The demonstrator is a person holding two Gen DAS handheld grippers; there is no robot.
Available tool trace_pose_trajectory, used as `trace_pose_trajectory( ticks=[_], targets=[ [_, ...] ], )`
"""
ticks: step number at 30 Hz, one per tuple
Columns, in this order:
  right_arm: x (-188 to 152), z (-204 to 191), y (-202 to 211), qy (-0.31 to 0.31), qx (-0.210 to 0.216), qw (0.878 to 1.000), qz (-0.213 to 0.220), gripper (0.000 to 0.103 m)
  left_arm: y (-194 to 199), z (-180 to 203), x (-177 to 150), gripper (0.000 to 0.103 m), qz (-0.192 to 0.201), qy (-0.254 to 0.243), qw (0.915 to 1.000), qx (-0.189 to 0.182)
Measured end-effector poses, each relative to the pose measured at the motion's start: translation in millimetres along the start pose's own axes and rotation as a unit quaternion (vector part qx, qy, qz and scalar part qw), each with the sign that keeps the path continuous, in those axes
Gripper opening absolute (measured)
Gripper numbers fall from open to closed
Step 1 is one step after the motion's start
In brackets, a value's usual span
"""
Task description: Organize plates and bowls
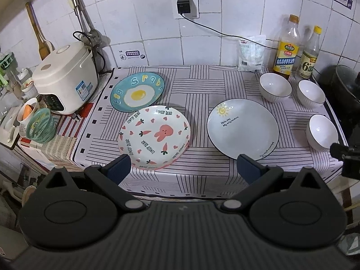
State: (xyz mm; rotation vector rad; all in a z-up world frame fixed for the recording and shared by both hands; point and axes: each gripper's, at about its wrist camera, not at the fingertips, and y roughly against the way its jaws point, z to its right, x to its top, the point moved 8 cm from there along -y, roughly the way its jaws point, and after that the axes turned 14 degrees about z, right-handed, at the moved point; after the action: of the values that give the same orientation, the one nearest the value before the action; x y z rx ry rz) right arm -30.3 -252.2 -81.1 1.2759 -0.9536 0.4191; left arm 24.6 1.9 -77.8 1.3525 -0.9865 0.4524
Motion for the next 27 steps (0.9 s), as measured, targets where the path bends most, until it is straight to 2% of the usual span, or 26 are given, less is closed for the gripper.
trace_pose_trajectory(
  ticks=[9, 23, 27],
  targets=[
    [-11, 7, 2, 0.0, 0.002, 1.0, 0.022, 0.1, 1, 0, -10, 0.102, 0.023, 0.0, 0.9997, 0.004],
    [-14, 0, 11, 0.045, 0.017, 0.997, 0.061, 0.1, 2, -1, -7, 0.102, 0.016, -0.005, 0.9998, 0.01],
    [-8, -9, 12, 0.079, 0.049, 0.991, 0.091, 0.101, -5, 1, 2, 0.102, 0.017, -0.013, 0.9998, 0.001]
  ],
)
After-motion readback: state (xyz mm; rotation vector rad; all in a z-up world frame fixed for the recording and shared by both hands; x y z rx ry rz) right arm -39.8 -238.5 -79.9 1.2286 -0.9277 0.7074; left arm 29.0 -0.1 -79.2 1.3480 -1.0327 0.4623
